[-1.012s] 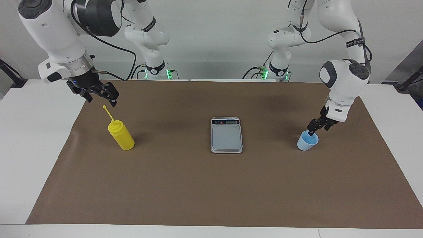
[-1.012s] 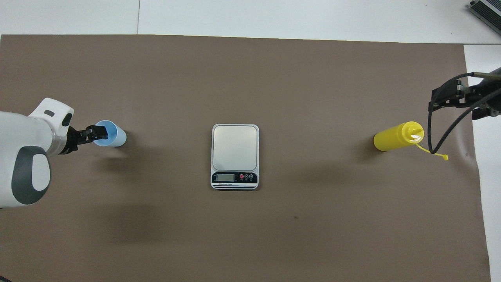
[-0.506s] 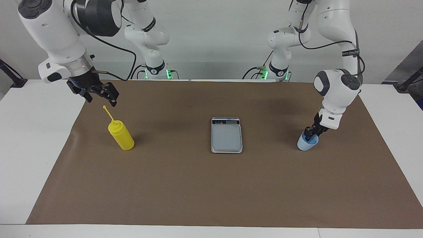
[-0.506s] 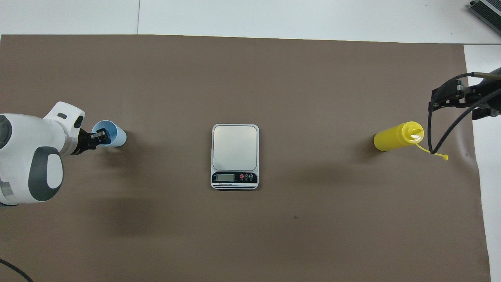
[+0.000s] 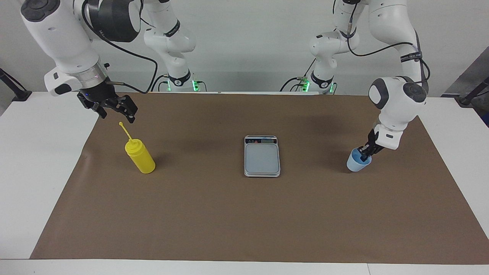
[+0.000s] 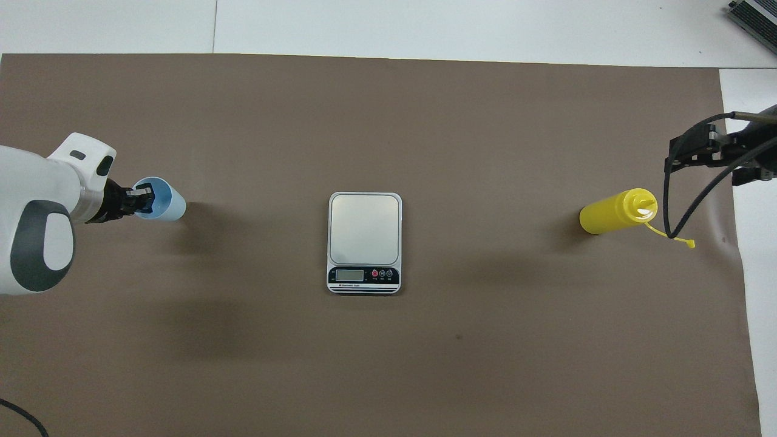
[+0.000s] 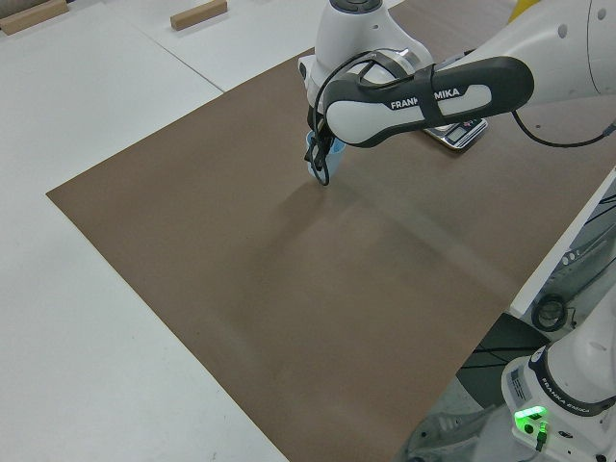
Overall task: Pour seasoning into cup on scale with both arms
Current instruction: 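Carry the blue cup with the left gripper onto the silver scale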
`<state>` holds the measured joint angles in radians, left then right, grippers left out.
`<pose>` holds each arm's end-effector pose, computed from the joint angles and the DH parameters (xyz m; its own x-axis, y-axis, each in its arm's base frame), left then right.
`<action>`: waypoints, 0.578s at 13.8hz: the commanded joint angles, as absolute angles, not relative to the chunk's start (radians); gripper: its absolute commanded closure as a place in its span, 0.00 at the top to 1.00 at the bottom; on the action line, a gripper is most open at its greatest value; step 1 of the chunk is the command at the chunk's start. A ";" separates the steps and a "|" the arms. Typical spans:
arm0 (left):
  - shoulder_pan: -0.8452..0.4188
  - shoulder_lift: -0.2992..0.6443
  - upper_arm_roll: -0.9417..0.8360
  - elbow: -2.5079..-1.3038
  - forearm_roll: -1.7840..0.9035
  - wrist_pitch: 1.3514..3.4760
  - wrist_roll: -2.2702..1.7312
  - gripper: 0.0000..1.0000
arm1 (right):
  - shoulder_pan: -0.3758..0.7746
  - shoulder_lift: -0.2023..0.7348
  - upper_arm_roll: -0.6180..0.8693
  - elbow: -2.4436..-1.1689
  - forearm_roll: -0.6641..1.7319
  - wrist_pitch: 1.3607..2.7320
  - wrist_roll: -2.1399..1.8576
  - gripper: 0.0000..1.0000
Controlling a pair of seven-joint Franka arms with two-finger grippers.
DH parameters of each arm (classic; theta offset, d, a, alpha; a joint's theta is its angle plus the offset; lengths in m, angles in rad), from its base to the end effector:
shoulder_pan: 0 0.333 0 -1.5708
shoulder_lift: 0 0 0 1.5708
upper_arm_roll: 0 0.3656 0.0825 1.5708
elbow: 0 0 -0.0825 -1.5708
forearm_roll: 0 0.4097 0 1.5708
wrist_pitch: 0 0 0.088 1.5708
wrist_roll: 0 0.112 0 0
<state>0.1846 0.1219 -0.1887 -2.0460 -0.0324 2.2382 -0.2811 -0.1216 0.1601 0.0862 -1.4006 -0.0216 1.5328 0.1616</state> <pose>0.6070 -0.0008 0.4195 0.9538 0.2953 0.0551 0.2915 -0.9542 0.0675 0.6326 -0.0300 0.6533 0.9800 -0.1972 -0.0257 -0.1970 -0.9803 0.0122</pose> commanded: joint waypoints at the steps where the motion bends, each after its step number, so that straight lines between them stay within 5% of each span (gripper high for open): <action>1: 0.143 0.126 -0.189 -1.938 -0.046 2.096 -0.323 0.00 | -0.133 0.153 0.092 -1.399 -0.005 1.519 0.143 1.00; 8: -0.145 0.143 -0.189 -1.841 -0.051 2.104 -0.646 0.00 | -0.133 0.153 0.094 -1.399 -0.005 1.519 0.143 1.00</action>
<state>-0.0731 0.1223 -0.2039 -1.8551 -0.0372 2.0636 -0.5977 -0.1216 0.1601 0.0862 -1.4006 -0.0216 1.5328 0.1616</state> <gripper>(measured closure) 0.969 0.000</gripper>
